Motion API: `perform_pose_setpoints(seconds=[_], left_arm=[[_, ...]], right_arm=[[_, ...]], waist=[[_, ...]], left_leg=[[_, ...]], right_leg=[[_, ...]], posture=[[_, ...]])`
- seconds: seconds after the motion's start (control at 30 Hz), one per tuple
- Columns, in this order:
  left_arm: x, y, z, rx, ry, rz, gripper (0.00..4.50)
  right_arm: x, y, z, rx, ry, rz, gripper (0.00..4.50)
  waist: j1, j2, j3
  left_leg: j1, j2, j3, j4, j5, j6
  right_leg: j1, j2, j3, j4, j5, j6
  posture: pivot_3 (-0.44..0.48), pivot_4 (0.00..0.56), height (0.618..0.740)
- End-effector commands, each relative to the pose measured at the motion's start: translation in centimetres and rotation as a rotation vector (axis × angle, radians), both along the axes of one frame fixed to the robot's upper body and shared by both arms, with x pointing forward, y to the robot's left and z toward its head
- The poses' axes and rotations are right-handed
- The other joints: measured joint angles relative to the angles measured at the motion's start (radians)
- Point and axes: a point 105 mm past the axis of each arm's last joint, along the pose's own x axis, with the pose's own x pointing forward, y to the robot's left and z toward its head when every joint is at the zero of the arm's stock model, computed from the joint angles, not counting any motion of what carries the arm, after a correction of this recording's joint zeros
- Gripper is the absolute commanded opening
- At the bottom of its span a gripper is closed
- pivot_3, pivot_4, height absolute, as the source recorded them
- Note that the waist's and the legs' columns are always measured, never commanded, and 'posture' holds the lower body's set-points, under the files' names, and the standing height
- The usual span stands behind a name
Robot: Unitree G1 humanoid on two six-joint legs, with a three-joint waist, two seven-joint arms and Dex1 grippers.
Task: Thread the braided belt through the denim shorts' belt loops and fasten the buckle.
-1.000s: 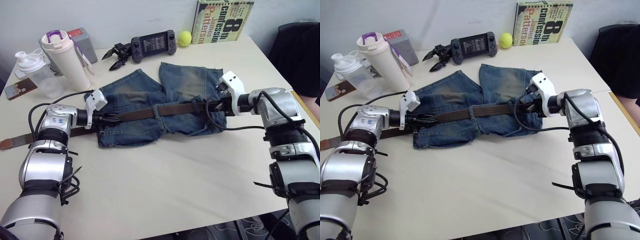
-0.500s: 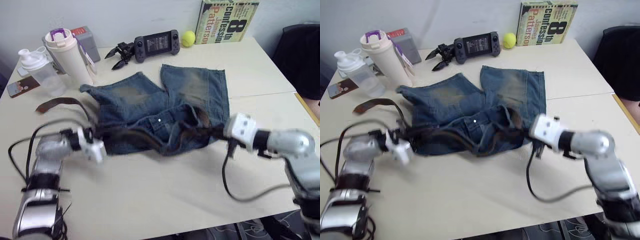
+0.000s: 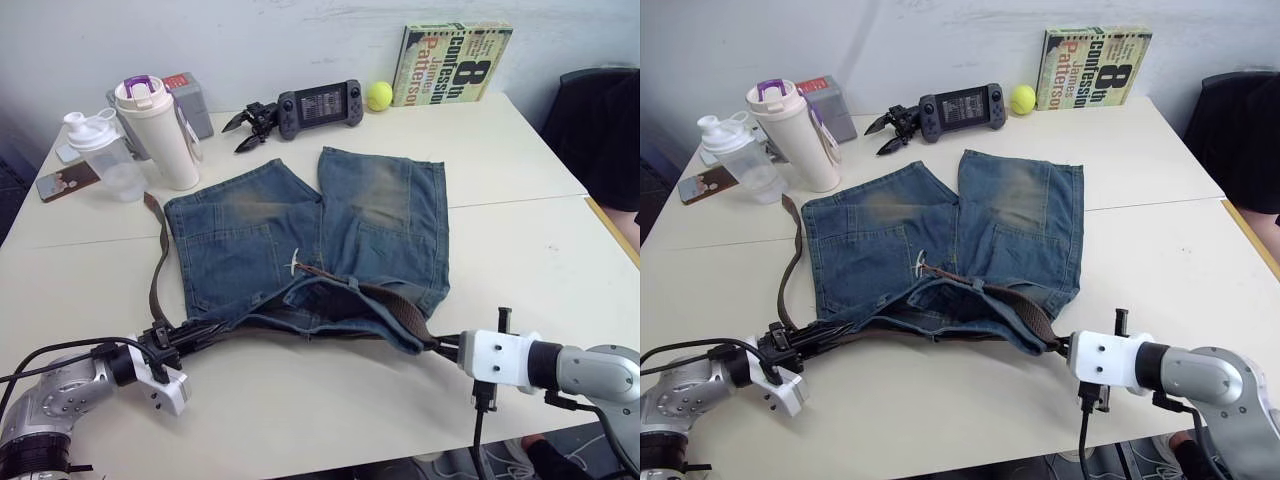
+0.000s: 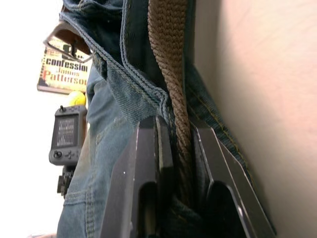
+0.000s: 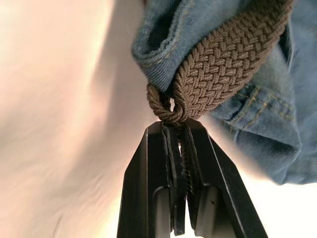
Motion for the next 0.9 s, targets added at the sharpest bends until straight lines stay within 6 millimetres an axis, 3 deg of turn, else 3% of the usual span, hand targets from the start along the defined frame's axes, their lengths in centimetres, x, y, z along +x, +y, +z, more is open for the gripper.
perform_pose_setpoints(seconds=[0.03, 0.2, 0.37, 0.53, 0.57, 0.6, 0.67, 0.87, 0.9], left_arm=[[-2.0, 1.6, -4.5, 0.082, 0.237, 0.07, 0.19], [-4.0, 2.8, -6.9, 0.152, 0.368, 0.13, 0.19], [-6.7, 4.2, -9.5, 0.225, 0.51, 0.193, 0.19], [-7.4, 3.8, -9.5, 0.195, 0.542, 0.197, 0.19], [-7.4, 3.6, -9.3, 0.189, 0.542, 0.195, 0.69], [-7.4, 3.5, -9.1, 0.175, 0.542, 0.196, 1.24], [-7.2, 3.3, -8.7, 0.156, 0.526, 0.202, 1.94], [-6.4, 2.4, -6.4, 0.051, 0.389, 0.182, 4.28], [-6.4, 2.2, -5.9, 0.019, 0.368, 0.169, 4.28]], right_arm=[[-1.3, -1.8, -1.0, -0.111, 0.084, -0.045, 0.0], [-1.1, -4.3, -2.1, -0.219, 0.114, -0.163, 0.0], [-0.1, -4.3, -1.9, -0.227, 0.081, -0.191, 0.0], [0.9, -4.2, -1.5, -0.234, 0.045, -0.199, 0.0], [1.1, -4.0, -1.4, -0.227, 0.039, -0.199, 0.0], [1.2, -3.7, -1.2, -0.209, 0.048, -0.199, 0.61], [1.2, -3.3, -1.0, -0.181, 0.063, -0.195, 1.13], [1.3, -3.1, -0.3, -0.179, 0.066, -0.181, 4.08], [1.4, -3.1, 0.0, -0.178, 0.057, -0.176, 4.47]], waist=[[0.0, 0.004, -0.004], [-0.006, 0.014, -0.013], [-0.009, 0.022, -0.015], [-0.011, 0.028, -0.019], [-0.011, 0.027, -0.019], [-0.011, 0.027, -0.019], [-0.007, 0.026, -0.02], [-0.005, 0.025, -0.019], [-0.004, 0.025, -0.019]], left_leg=[[0.0, 0.0, 0.0, 0.0, 0.0, 0.0], [0.006, 0.0, 0.002, -0.001, -0.004, 0.0], [0.043, 0.004, 0.004, -0.018, -0.017, -0.004], [0.053, 0.004, 0.012, -0.024, -0.02, -0.006], [0.053, 0.005, 0.015, -0.024, -0.02, -0.006], [0.053, 0.005, 0.016, -0.024, -0.021, -0.006], [0.054, 0.006, 0.018, -0.024, -0.022, -0.006], [0.055, 0.01, 0.019, -0.025, -0.023, -0.007], [0.055, 0.011, 0.019, -0.025, -0.023, -0.007]], right_leg=[[0.0, 0.0, 0.0, 0.0, 0.0, 0.0], [0.0, 0.004, 0.011, -0.001, 0.0, 0.0], [0.033, 0.017, 0.035, -0.021, 0.0, 0.0], [0.033, 0.022, 0.055, -0.026, 0.0, 0.0], [0.032, 0.023, 0.058, -0.026, 0.0, 0.0], [0.031, 0.023, 0.059, -0.027, 0.0, 0.001], [0.03, 0.023, 0.06, -0.027, 0.001, 0.001], [0.03, 0.027, 0.06, -0.027, 0.002, -0.002], [0.03, 0.027, 0.06, -0.027, 0.002, -0.002]], posture=[[0.0, 0.15, 0.739], [0.0, 0.15, 0.739], [0.0, 0.15, 0.739], [0.0, 0.15, 0.739], [0.0, 0.15, 0.739], [0.0, 0.15, 0.739], [0.0, 0.15, 0.739], [0.0, 0.15, 0.739], [0.0, 0.15, 0.739]])
